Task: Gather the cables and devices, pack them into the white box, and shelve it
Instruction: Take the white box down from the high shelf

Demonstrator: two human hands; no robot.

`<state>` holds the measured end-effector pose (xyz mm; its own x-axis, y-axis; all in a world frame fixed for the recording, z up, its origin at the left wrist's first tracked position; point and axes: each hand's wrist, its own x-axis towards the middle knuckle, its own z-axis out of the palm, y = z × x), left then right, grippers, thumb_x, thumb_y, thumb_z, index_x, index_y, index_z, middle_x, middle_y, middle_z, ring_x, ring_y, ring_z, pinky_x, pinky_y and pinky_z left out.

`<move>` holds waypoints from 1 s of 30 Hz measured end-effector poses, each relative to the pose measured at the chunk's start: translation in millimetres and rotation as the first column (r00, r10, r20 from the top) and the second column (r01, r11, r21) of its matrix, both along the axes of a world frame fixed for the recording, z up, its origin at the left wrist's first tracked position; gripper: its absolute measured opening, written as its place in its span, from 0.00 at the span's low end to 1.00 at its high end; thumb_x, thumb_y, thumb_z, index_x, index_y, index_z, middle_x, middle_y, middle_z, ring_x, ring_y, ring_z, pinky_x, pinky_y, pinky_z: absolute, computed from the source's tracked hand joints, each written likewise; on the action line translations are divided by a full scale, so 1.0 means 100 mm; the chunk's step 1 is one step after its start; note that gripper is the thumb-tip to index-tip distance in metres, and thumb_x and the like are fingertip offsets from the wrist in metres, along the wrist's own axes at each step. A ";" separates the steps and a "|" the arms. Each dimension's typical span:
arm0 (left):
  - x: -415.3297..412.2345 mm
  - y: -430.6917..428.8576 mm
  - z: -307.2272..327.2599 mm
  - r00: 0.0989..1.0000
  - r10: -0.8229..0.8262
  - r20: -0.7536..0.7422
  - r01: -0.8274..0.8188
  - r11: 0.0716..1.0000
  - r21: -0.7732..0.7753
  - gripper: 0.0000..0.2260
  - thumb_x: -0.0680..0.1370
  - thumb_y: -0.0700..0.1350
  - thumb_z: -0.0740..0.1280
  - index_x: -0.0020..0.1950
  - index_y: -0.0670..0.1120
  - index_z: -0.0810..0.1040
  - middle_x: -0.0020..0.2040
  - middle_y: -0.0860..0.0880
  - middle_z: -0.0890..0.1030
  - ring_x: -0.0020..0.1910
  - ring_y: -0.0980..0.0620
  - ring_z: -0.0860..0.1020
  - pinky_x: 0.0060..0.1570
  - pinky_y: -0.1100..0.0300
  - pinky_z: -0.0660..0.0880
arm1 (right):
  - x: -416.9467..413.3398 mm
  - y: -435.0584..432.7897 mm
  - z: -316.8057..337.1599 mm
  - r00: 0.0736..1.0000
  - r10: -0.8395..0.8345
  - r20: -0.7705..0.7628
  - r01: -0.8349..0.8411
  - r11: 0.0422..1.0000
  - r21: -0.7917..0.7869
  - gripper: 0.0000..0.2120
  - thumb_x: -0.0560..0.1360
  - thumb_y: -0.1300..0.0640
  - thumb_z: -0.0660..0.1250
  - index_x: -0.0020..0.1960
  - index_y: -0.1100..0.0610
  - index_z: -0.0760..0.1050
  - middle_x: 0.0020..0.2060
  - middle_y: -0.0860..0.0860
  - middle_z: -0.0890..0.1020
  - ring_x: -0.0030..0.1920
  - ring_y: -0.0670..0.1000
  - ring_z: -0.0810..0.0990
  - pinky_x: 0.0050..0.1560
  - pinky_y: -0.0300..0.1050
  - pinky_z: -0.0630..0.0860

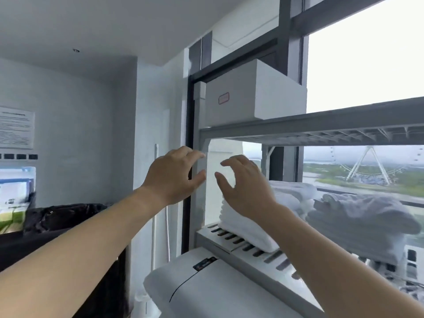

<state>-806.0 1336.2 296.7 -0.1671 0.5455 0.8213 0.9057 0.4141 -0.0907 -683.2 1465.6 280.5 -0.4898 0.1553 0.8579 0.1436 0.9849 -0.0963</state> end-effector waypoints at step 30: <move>-0.97 1.16 1.24 0.929 -0.322 -0.185 0.358 0.909 0.214 0.20 0.75 0.58 0.61 0.65 0.55 0.68 0.62 0.53 0.74 0.59 0.52 0.74 0.56 0.53 0.72 | -0.64 0.75 1.50 0.975 -0.127 -0.181 0.172 0.951 0.257 0.17 0.71 0.54 0.68 0.58 0.53 0.72 0.57 0.48 0.75 0.57 0.49 0.73 0.55 0.41 0.66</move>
